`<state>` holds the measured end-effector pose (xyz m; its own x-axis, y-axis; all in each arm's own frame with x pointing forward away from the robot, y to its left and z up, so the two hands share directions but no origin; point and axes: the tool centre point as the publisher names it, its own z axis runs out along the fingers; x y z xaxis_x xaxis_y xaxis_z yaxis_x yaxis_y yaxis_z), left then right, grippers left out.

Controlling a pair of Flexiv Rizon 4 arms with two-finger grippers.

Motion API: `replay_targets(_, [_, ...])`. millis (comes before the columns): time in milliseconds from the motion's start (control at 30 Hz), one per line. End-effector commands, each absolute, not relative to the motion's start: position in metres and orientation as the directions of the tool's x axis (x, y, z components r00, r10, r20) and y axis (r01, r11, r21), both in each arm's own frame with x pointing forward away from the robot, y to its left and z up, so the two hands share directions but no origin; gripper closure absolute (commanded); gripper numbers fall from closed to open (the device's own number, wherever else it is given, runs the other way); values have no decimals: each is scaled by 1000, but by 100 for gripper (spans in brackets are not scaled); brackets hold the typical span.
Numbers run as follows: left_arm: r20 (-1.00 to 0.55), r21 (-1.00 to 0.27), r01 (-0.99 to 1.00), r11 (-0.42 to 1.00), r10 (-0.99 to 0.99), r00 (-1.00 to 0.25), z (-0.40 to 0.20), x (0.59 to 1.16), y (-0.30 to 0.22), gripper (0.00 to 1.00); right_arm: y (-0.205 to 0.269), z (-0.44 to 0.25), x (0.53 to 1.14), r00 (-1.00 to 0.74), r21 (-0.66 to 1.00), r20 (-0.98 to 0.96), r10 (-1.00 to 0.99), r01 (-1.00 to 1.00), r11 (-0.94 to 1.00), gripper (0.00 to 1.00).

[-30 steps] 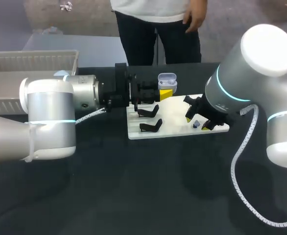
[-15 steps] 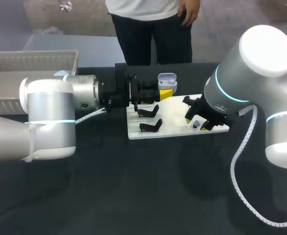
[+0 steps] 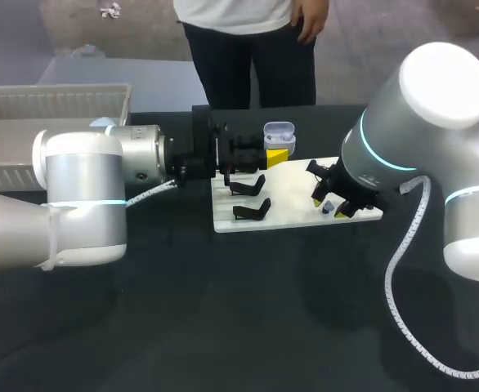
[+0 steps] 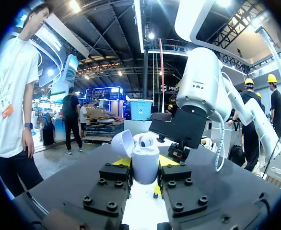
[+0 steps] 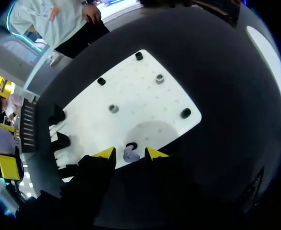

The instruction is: Pick up each earbud case from the left stands, insert the matching earbuds, close the lid, and place the case in the box.

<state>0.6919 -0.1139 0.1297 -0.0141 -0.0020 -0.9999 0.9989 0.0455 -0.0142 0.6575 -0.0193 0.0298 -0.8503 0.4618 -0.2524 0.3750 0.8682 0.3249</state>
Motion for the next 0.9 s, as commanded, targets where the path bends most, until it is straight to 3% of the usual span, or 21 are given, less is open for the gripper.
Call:
replay_targets(33, [-1000,-10,999,52,-6,-10,129,690,-114,100,-19,29,657,-850,324,-253,462,376,868,64])
replay_targets(167, [-1000,-10,999,52,-6,-10,129,690,-114,100,-19,29,658,-850,325,-253,463,376,868,73])
replay_targets(600, [-1000,-10,999,52,-6,-10,129,690,-114,100,-19,27,658,-852,320,-252,459,374,870,80])
replay_targets(733, [-1000,-10,999,52,-6,-10,129,690,-114,100,-19,27,657,-850,319,-253,461,377,870,90])
replay_targets(767, [-1000,-10,999,52,-6,-10,129,690,-114,100,-19,27,657,-850,318,-253,461,377,870,100])
replay_targets(900, [-1000,-10,999,52,-6,-10,129,690,-114,100,-20,28,656,-849,317,-256,463,378,870,100])
